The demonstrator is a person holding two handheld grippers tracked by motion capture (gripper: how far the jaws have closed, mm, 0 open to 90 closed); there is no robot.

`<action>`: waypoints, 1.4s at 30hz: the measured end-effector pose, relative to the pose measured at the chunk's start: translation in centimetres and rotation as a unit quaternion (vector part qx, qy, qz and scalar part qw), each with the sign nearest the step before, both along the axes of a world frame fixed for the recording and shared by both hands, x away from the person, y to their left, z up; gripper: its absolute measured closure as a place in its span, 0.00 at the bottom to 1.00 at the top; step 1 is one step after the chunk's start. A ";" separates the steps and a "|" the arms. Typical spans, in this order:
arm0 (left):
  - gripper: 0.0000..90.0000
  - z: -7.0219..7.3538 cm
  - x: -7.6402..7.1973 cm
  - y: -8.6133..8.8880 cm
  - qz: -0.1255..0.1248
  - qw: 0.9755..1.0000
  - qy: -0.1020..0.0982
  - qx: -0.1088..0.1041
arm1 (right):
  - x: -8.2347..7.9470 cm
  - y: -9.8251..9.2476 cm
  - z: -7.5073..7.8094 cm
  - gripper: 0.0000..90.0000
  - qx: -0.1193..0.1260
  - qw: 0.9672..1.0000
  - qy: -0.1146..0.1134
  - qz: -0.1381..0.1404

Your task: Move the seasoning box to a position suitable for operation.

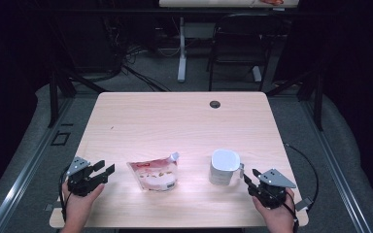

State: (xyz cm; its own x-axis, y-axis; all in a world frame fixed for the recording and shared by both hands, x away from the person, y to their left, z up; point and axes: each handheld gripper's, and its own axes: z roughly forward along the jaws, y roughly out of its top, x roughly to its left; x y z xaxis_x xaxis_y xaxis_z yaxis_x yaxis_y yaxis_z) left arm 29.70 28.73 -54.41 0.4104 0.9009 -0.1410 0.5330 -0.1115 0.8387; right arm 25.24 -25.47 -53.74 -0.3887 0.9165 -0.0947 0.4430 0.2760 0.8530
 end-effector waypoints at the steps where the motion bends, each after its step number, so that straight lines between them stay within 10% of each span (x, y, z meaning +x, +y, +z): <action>1: 0.58 0.0 0.0 -0.1 -0.004 1.000 0.005 0.006 | 0.1 0.2 0.0 0.66 -0.003 1.000 0.002 0.002; 42: 0.63 -0.4 -1.4 0.6 0.012 0.999 0.000 0.034 | 3.7 2.9 -0.4 0.91 -0.052 0.998 0.000 -0.025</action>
State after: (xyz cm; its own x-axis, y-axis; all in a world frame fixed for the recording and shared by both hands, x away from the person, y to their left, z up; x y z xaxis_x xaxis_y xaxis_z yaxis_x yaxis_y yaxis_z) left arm 28.30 29.28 -54.83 0.3880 0.9183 -0.0786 0.5365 -0.1557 0.8294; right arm 28.89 -22.52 -54.19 -0.3424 0.9202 -0.1900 0.4590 0.3402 0.8207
